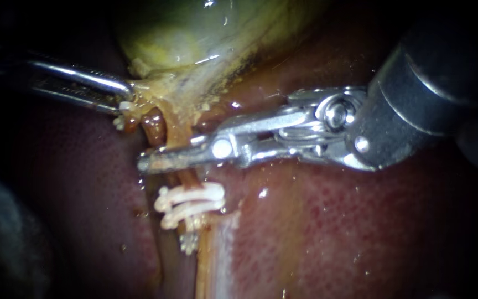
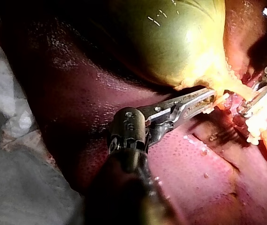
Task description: Going back third clip right tube
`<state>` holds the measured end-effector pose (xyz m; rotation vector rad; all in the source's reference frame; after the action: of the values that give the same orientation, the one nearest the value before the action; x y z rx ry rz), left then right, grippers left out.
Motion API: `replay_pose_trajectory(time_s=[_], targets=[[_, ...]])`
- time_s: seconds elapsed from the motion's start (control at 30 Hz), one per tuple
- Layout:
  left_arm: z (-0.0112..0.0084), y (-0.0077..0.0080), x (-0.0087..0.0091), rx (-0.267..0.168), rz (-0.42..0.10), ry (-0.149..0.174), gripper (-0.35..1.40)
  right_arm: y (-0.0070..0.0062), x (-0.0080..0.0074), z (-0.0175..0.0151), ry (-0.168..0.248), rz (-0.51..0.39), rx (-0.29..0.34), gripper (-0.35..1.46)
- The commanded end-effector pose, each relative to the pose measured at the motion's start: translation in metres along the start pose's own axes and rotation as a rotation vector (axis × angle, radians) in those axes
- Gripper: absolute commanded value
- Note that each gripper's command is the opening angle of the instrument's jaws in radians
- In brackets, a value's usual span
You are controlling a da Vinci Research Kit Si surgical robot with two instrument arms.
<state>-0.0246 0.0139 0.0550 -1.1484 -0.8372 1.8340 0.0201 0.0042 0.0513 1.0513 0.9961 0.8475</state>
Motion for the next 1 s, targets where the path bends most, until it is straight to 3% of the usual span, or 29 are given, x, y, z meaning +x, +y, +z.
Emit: replay_pose_trajectory(time_s=[0.03, 0.13, 0.2, 0.3, 0.4, 0.53, 0.6, 0.77, 1.0], targets=[[0.0000, 0.0000, 0.0000, 0.002, 0.000, -0.001, -0.35, 0.0001, -0.0001, 0.0000, 0.002, 0.000, 0.002, -0.35], [0.0000, 0.0000, 0.0000, 0.002, 0.000, 0.000, -0.35, 0.0002, -0.0001, 0.0001, 0.005, 0.000, 0.011, -0.33], [0.0000, 0.0000, 0.0000, 0.002, 0.000, 0.000, -0.35, 0.0004, -0.0003, 0.0003, 0.014, -0.037, 0.020, 0.08], [0.0001, 0.0000, 0.0000, 0.002, 0.000, 0.000, -0.35, 0.0014, -0.0009, 0.0008, 0.020, -0.091, 0.024, 0.35], [0.0001, 0.0000, 0.0000, 0.002, 0.000, 0.000, -0.35, 0.0030, -0.0023, 0.0015, 0.016, -0.157, 0.015, 0.43], [0.0001, 0.0000, -0.0001, 0.002, 0.000, 0.000, -0.35, 0.0053, -0.0040, 0.0019, 0.036, -0.279, -0.080, 0.50], [0.0001, -0.0001, -0.0001, 0.003, 0.000, 0.000, -0.35, 0.0060, -0.0043, 0.0013, 0.036, -0.293, -0.089, 0.50], [0.0002, -0.0001, -0.0001, 0.003, 0.001, 0.000, -0.35, 0.0062, -0.0049, -0.0013, 0.045, -0.352, -0.099, 0.50], [0.0001, -0.0001, -0.0002, 0.003, 0.001, 0.000, -0.35, 0.0052, -0.0066, -0.0065, 0.043, -0.491, -0.094, 0.50]])
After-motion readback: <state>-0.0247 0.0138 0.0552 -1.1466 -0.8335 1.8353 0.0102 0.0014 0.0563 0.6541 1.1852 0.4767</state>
